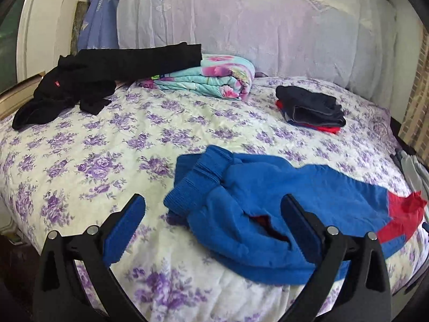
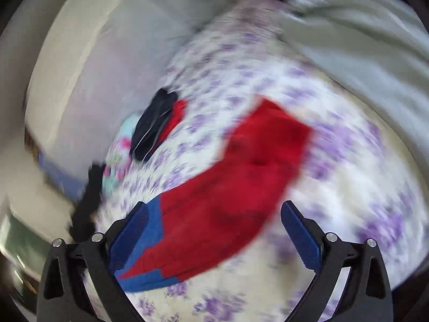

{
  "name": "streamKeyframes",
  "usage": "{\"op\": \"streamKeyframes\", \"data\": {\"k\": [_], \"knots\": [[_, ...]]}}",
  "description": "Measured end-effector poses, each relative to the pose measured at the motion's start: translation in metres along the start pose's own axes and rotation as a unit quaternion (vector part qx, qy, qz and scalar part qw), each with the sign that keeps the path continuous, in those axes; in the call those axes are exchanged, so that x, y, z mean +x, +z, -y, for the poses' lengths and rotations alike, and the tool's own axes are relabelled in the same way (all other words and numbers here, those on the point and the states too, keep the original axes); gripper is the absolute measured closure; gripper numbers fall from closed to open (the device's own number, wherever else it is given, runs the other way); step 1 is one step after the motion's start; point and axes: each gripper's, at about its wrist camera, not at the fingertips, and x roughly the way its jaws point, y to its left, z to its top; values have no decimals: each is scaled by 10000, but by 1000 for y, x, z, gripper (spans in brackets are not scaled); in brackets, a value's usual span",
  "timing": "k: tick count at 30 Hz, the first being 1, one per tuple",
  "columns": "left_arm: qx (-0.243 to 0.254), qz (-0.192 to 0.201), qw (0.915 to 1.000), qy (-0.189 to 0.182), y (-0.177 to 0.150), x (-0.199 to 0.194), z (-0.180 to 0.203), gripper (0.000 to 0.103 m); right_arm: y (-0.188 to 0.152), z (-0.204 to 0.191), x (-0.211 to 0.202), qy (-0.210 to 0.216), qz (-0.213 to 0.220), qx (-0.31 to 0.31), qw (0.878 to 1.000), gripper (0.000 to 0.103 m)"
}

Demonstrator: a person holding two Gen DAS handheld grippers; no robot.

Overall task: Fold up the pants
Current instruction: 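Grasp the red leg end with the right tool and lift it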

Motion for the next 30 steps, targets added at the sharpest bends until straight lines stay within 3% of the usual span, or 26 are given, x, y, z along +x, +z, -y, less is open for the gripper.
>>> {"op": "streamKeyframes", "data": {"k": [2,6,9,12,18,19,20,21,23,25,28,30], "knots": [[139,-80,9999,-47,-5,0,9,4,-3,16,7,219,21,521,9984,4],[360,-192,9991,-151,-11,1,23,4,6,7,22,356,61,443,9984,4],[321,-260,9989,-239,-12,4,28,4,17,16,33,273,18,718,9970,4],[225,-387,9984,-350,-15,9,27,4,27,17,40,218,88,639,9977,4],[112,-444,9983,-370,-17,15,23,4,34,12,45,527,334,335,9975,5],[102,-438,9982,-385,-16,14,22,4,34,11,47,508,377,255,9977,16],[100,-425,9983,-396,-15,14,21,4,32,13,48,450,385,203,9980,52],[100,-415,9983,-396,-15,13,20,4,31,19,50,459,327,245,9981,67],[77,-399,9984,-382,-14,13,18,4,28,36,52,660,279,583,9957,75],[31,-420,9984,-379,-14,14,16,4,27,35,46,696,347,516,9956,75],[-78,-439,9982,-401,-15,15,13,4,25,10,28,550,593,60,9967,75],[-115,-415,9982,-412,-14,15,11,4,24,-24,15,318,793,-598,9945,75]]}}
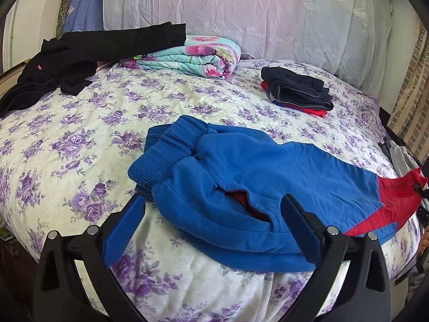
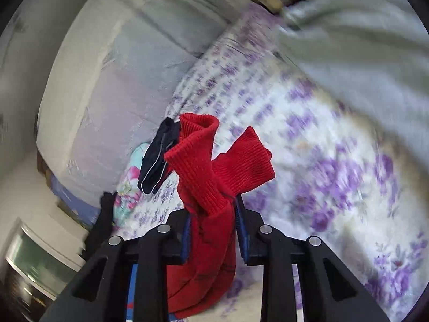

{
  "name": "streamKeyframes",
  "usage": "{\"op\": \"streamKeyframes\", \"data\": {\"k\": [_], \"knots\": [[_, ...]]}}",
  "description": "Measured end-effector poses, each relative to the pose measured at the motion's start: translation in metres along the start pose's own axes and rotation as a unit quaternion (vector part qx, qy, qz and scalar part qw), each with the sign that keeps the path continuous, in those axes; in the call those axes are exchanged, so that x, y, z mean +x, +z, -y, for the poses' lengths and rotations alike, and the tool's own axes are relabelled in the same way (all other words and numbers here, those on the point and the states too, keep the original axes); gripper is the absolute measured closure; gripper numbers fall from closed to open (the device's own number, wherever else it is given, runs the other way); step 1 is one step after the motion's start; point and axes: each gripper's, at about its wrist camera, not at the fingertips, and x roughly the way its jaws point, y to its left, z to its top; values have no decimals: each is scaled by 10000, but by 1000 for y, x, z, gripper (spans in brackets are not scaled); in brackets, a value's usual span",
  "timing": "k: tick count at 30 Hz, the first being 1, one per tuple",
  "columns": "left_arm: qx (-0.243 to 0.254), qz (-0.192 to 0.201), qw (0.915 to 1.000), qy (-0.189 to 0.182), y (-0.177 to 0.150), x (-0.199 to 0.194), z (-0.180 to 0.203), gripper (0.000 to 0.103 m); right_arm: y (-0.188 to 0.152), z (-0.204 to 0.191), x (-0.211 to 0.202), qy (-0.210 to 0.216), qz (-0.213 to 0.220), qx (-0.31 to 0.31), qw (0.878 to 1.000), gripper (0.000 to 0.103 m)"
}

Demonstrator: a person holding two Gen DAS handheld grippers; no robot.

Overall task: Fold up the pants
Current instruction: 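Grasp the red leg end with the right tool and lift it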

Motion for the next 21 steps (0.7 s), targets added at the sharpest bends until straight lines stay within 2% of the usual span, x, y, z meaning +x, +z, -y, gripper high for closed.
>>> {"op": "streamKeyframes", "data": {"k": [2,4,6,10,15,18,19,21], "knots": [[-10,48,10000,15,1,-2,-1,4,0,-52,-7,-312,171,-1046,9939,75],[-38,121,9999,10,2,-6,-4,4,-8,-98,-6,-492,237,-1922,9798,75],[-79,160,9998,7,3,-9,-8,4,-30,-148,4,-646,170,-2900,9547,75],[-189,238,9995,10,4,-16,-20,4,-80,-209,41,-716,-146,-4116,9084,75],[-300,294,9991,110,1,-26,-39,4,-160,-253,89,-876,-611,-5311,8406,75],[-366,278,9988,141,-2,-28,-49,4,-202,-258,109,-978,-1073,-5802,8014,74],[-395,273,9987,145,-3,-28,-52,4,-214,-257,114,-990,-1300,-5938,7878,70],[-444,266,9985,149,-3,-27,-56,4,-228,-257,109,-1106,-1253,-6200,7666,61]]}}
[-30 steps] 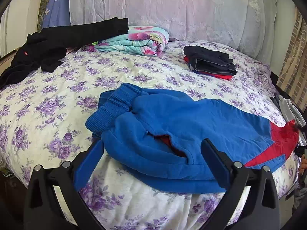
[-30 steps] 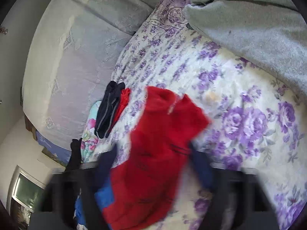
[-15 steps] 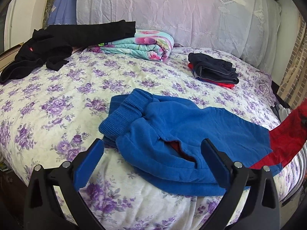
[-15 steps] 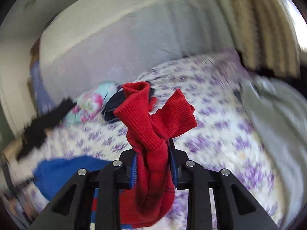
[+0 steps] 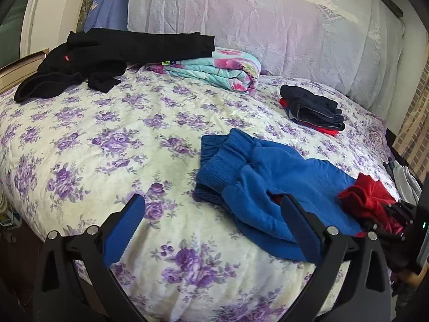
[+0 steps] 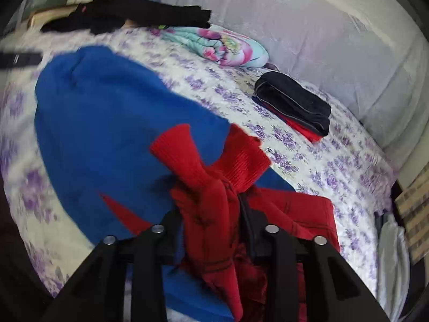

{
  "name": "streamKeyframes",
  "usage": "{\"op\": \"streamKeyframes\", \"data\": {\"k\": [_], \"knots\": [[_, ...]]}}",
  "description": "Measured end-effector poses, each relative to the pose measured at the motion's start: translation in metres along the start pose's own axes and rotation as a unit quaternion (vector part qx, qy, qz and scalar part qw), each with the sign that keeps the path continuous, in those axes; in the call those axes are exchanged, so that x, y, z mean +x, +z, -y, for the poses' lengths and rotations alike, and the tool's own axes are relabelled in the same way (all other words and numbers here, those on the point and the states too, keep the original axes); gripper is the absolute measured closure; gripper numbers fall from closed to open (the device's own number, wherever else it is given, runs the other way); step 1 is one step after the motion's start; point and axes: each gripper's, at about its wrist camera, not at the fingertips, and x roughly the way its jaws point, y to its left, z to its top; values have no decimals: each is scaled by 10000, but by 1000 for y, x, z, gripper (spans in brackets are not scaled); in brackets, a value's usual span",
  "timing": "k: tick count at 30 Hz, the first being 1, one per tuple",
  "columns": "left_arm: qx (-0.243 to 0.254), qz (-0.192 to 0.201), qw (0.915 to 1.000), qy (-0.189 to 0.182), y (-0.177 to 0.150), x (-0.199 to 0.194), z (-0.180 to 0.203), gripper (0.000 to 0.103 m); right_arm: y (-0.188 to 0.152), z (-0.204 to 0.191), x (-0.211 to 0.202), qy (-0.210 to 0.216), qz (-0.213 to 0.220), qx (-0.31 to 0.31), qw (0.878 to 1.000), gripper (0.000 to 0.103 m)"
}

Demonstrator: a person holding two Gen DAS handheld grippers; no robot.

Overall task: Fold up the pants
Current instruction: 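Grasp the red leg end with the right tool and lift it, then lay the red leg over the blue pants with the right tool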

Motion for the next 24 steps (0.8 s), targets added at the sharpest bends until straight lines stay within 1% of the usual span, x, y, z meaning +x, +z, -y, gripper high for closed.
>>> {"op": "streamKeyframes", "data": {"k": [1,2,3,4,5,6,7,8,9,10,11,12,13,14,16,17,18,19,20,21,22,23,24], "knots": [[-18,-2,10000,-2,-1,0,-1,4,-2,-3,-7,-9,42,-103,9999,56],[-42,-4,10000,-12,-1,1,-3,4,-4,-2,-14,131,75,-119,9998,53],[-52,-5,10000,-17,-1,1,-3,4,-7,2,-25,450,120,-51,9989,51],[-63,0,10000,-32,-1,2,-4,4,-10,8,-37,787,200,56,9967,37],[-69,4,10000,-40,-1,2,-3,4,-12,16,-48,1031,307,175,9940,30],[-77,8,10000,-58,-2,2,-2,4,-12,27,-62,1288,456,374,9899,30],[-82,2,9999,-90,-2,2,-1,4,-11,43,-73,1543,574,696,9839,30],[-82,-4,9999,-123,-2,2,1,4,-9,60,-80,1821,687,1084,9749,29],[-68,-8,9998,-171,-2,2,3,4,-7,77,-84,2097,810,1482,9631,27],[-23,-9,9997,-224,-3,2,7,4,-5,98,-85,2299,936,1976,9483,24],[32,-14,9997,-251,-3,2,10,4,-4,115,-80,2343,959,2397,9373,23],[90,-23,9996,-269,-4,2,13,4,-2,126,-72,2352,915,2675,9299,23],[146,-34,9995,-274,-5,2,17,4,2,132,-62,2354,873,2810,9263,24],[207,-49,9994,-264,-6,3,20,4,4,134,-53,2335,820,2845,9262,24],[243,-82,9994,-225,-6,4,22,4,12,134,-27,2019,468,2993,9314,25],[237,-115,9994,-208,-7,5,22,4,14,131,-17,1877,322,3004,9346,29],[216,-134,9995,-200,-7,5,21,4,16,123,-8,1701,148,2862,9428,31],[179,-146,9995,-198,-7,5,20,4,18,112,0,1587,2,2656,9510,34],[161,-148,9996,-204,-7,5,19,4,19,98,5,1640,-105,2411,9565,34],[156,-146,9996,-201,-7,5,18,4,17,75,1,1732,-158,1988,9645,35],[164,-142,9996,-186,-7,5,17,4,12,56,-6,1644,-143,1585,9735,34],[166,-139,9996,-160,-6,5,16,4,7,41,-12,1498,-94,1241,9809,29],[143,-145,9997,-162,-6,6,16,4,0,27,-17,1269,-16,930,9875,26]]}}
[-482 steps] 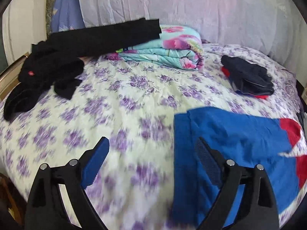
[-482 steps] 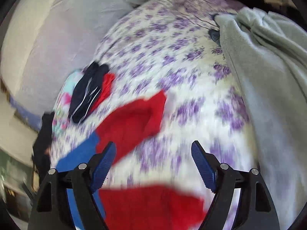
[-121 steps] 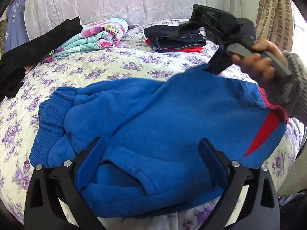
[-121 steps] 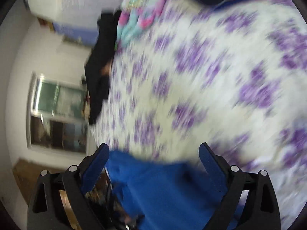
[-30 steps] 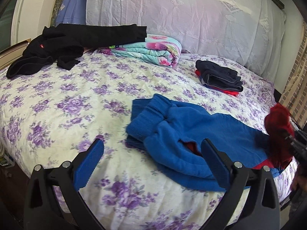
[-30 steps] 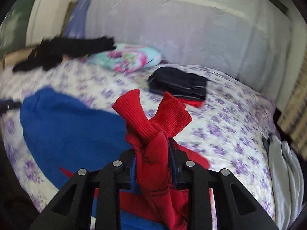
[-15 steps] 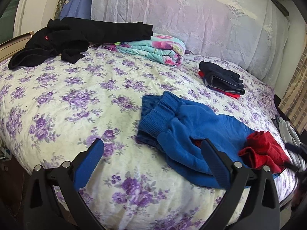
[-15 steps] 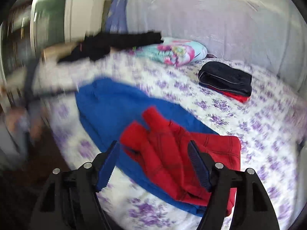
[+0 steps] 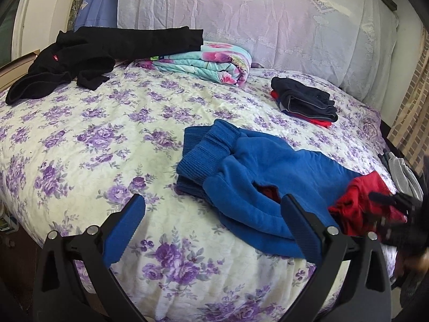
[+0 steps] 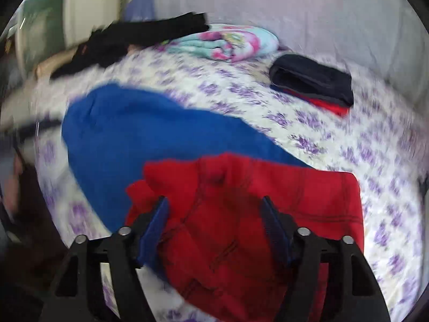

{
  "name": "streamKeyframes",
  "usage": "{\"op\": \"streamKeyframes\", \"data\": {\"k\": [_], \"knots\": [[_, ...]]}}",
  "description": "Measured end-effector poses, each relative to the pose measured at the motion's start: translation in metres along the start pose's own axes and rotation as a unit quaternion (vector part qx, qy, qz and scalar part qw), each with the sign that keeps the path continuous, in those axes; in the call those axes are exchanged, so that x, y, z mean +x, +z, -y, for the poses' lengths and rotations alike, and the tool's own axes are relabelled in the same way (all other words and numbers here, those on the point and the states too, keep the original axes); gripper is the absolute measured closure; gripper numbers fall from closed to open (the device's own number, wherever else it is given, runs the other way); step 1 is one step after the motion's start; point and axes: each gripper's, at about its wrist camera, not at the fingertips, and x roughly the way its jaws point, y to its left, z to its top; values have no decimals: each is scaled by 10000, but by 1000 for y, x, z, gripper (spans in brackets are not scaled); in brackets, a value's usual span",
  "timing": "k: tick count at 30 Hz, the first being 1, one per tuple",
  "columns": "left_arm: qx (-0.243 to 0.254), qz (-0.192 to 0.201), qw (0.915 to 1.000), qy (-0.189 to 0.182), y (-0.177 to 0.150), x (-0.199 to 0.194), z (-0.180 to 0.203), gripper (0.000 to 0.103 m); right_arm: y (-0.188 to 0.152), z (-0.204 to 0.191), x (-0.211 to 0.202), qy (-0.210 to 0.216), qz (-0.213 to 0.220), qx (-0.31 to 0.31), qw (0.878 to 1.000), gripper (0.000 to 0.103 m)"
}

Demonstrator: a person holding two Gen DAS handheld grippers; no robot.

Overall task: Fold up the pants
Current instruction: 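Lay the red leg over the blue pants with the right tool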

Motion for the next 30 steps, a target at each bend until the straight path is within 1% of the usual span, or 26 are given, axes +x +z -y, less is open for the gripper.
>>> {"op": "streamKeyframes", "data": {"k": [1,2,3,5,6,7,8,10,12,13,15,17,18,19,20,22,24,25,26,27,29,30], "knots": [[-21,-10,10000,-16,0,1,0,4,-5,-5,-1,-154,71,-146,9997,23],[-48,-34,10000,-43,-1,2,0,4,-7,-5,-3,-218,142,-150,9995,23],[-51,-61,10000,-51,-1,4,0,4,-6,-2,-9,-184,217,-39,9996,23],[5,-82,10000,-48,-3,4,1,4,0,7,-25,96,470,181,9987,23],[37,-78,10000,-32,-3,3,2,4,4,8,-36,375,572,188,9975,23],[55,-70,10000,-7,-4,3,2,4,7,3,-41,539,533,115,9971,23],[33,-59,10000,4,-3,3,1,4,10,0,-42,591,460,40,9972,23],[-68,-62,9999,-42,-3,3,0,4,8,-10,-37,510,351,-151,9980,23],[-123,-86,9998,-98,-4,3,-2,4,4,-20,-30,293,294,-328,9986,23],[-114,-110,9998,-93,-5,4,-1,4,2,-25,-24,186,259,-414,9986,23],[-81,-145,9998,-58,-6,5,-1,4,0,-31,-12,119,197,-524,9984,23],[-100,-170,9998,-52,-6,6,-3,4,-1,-32,3,-7,88,-627,9980,25],[-112,-173,9998,-55,-6,6,-3,4,-3,-30,9,84,1,-596,9982,28],[-116,-170,9998,-50,-6,6,-4,4,-4,-26,11,245,-47,-471,9986,36],[-112,-168,9998,-37,-6,6,-4,4,-5,-21,11,353,-51,-339,9988,48],[-118,-172,9998,-9,-5,6,-6,4,-4,-4,7,647,-82,58,9979,61],[-179,-189,9997,-32,-5,8,-8,4,-5,17,2,1231,-84,581,9907,61],[-197,-200,9996,-46,-6,9,-9,4,-6,26,2,1404,-99,816,9867,64],[-204,-223,9995,-56,-6,11,-8,4,-7,31,3,1397,-111,911,9859,70],[-196,-240,9995,-53,-7,12,-8,4,-7,35,1,1241,-64,958,9876,70],[-170,-264,9995,-48,-8,13,-6,4,-4,41,-8,822,163,991,9915,72],[-153,-253,9995,-61,-8,12,-5,4,0,44,-17,526,351,1006,9929,72]]}}
